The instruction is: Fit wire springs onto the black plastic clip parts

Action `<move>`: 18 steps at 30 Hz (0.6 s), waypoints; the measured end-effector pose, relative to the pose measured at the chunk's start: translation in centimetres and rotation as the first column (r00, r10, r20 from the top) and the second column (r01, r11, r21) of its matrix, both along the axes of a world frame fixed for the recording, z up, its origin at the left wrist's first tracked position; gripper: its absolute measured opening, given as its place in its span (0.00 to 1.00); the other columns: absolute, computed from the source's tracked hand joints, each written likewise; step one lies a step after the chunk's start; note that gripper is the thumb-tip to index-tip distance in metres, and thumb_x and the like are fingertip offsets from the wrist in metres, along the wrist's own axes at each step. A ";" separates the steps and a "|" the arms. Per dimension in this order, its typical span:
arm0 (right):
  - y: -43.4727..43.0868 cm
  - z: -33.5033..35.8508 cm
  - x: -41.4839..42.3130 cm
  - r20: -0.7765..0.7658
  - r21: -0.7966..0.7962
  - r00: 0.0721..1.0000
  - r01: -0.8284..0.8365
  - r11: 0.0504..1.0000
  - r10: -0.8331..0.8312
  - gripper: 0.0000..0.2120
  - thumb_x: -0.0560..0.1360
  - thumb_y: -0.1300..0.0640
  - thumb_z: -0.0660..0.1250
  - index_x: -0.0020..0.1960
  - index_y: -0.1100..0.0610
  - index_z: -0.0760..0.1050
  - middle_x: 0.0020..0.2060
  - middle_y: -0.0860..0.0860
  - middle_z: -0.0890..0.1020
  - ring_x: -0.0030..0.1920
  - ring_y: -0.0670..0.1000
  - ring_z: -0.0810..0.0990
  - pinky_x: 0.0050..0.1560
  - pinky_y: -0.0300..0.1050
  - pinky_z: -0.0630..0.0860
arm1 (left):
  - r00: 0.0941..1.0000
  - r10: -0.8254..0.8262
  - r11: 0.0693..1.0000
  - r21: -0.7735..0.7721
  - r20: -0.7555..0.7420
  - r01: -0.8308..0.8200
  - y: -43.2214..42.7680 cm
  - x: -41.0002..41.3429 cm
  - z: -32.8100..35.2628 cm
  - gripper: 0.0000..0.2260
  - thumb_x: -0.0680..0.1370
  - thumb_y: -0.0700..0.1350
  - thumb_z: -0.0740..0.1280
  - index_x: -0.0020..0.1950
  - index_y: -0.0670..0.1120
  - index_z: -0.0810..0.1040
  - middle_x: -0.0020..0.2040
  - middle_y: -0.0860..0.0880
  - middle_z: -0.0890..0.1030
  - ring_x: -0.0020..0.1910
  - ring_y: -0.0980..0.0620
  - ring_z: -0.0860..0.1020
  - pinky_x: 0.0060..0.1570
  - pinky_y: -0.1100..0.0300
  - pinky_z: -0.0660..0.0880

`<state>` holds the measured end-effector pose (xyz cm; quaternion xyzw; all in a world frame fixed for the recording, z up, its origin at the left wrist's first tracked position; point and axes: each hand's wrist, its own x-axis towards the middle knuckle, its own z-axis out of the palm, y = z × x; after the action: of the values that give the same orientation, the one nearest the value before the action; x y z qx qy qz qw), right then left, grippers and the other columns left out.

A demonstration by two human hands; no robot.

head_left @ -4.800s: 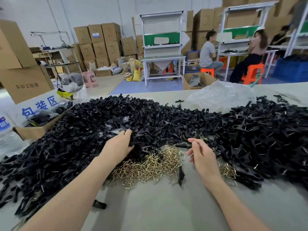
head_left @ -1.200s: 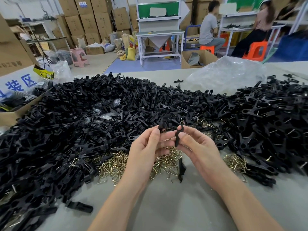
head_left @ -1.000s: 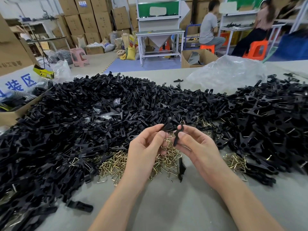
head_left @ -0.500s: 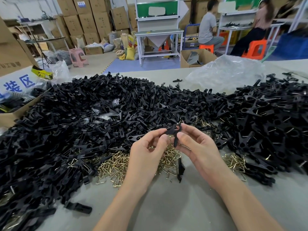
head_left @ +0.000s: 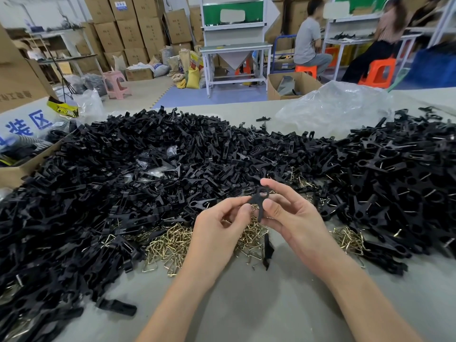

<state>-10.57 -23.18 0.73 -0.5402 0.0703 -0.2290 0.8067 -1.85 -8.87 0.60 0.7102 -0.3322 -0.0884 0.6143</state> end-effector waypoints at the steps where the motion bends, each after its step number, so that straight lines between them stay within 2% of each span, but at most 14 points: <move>1: 0.0 0.0 0.0 0.000 -0.011 1.000 0.002 1.000 -0.002 0.15 0.69 0.56 0.74 0.54 0.46 0.85 0.44 0.49 0.85 0.46 0.51 0.86 0.49 0.41 0.82 | 1.000 0.007 1.000 0.026 0.029 -0.008 0.1 0.0 0.0 0.07 0.80 0.49 0.68 0.54 0.61 0.84 0.39 0.55 0.84 0.33 0.61 0.74 0.36 0.70 0.70; 3: 0.0 -0.2 0.1 -0.010 -0.039 0.999 0.053 0.998 -0.053 0.11 0.70 0.58 0.73 0.51 0.46 0.84 0.43 0.48 0.85 0.47 0.51 0.86 0.47 0.41 0.82 | 0.990 0.044 0.991 0.123 0.133 -0.061 0.1 0.2 -0.2 0.08 0.81 0.54 0.65 0.59 0.64 0.79 0.41 0.59 0.83 0.33 0.62 0.74 0.36 0.70 0.70; 5: -0.4 -0.5 0.4 -0.015 -0.037 0.985 0.169 0.985 -0.170 0.10 0.72 0.60 0.71 0.50 0.47 0.83 0.40 0.45 0.84 0.45 0.50 0.86 0.46 0.40 0.82 | 0.945 0.065 0.957 0.250 0.320 -0.150 0.2 0.2 -0.5 0.14 0.81 0.58 0.62 0.67 0.63 0.73 0.46 0.62 0.81 0.40 0.63 0.75 0.42 0.68 0.70; 7: -1.0 -0.8 0.6 -0.020 -0.001 0.957 0.291 0.957 -0.291 0.11 0.76 0.65 0.69 0.53 0.52 0.80 0.39 0.45 0.84 0.43 0.49 0.86 0.44 0.39 0.82 | 0.823 -0.004 0.884 0.386 0.568 -0.262 0.3 0.1 -0.8 0.20 0.81 0.59 0.59 0.72 0.56 0.71 0.54 0.62 0.78 0.54 0.62 0.73 0.56 0.63 0.69; 9: -1.4 -1.2 0.6 -0.038 0.008 0.926 0.377 0.926 -0.377 0.10 0.79 0.67 0.66 0.56 0.54 0.77 0.43 0.51 0.84 0.41 0.49 0.86 0.44 0.38 0.81 | 0.712 -0.109 0.798 0.488 0.694 -0.353 0.1 -0.1 -1.1 0.23 0.80 0.61 0.57 0.72 0.53 0.73 0.63 0.56 0.77 0.63 0.53 0.72 0.63 0.55 0.66; 12: -1.4 -1.5 0.6 -0.070 -0.006 0.899 0.433 0.901 -0.432 0.09 0.81 0.66 0.66 0.57 0.54 0.75 0.47 0.56 0.82 0.41 0.48 0.86 0.43 0.36 0.81 | 0.681 -0.120 0.760 0.508 0.723 -0.405 -0.2 -0.1 -1.1 0.20 0.80 0.59 0.61 0.67 0.53 0.77 0.60 0.52 0.80 0.61 0.48 0.76 0.60 0.50 0.70; 15: -1.3 -1.5 0.7 -0.086 -0.023 0.905 0.415 0.909 -0.416 0.08 0.81 0.65 0.65 0.57 0.54 0.74 0.51 0.59 0.80 0.42 0.49 0.86 0.44 0.38 0.81 | 0.679 -0.073 0.793 0.455 0.730 -0.404 -0.4 0.1 -1.0 0.12 0.80 0.56 0.65 0.59 0.53 0.80 0.54 0.55 0.81 0.56 0.49 0.78 0.55 0.51 0.72; 18: -1.2 -1.5 0.6 -0.103 -0.052 0.910 0.399 0.915 -0.402 0.08 0.81 0.64 0.65 0.58 0.54 0.74 0.53 0.60 0.79 0.42 0.48 0.86 0.45 0.38 0.82 | 0.684 -0.064 0.804 0.443 0.727 -0.396 -0.3 0.3 -1.0 0.10 0.81 0.55 0.65 0.56 0.53 0.80 0.52 0.56 0.81 0.54 0.51 0.78 0.55 0.53 0.71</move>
<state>-9.93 -24.41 -0.78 -0.5383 0.2211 -0.3600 0.7292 -1.58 -9.12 -0.37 0.8653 -0.4311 0.1570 0.2019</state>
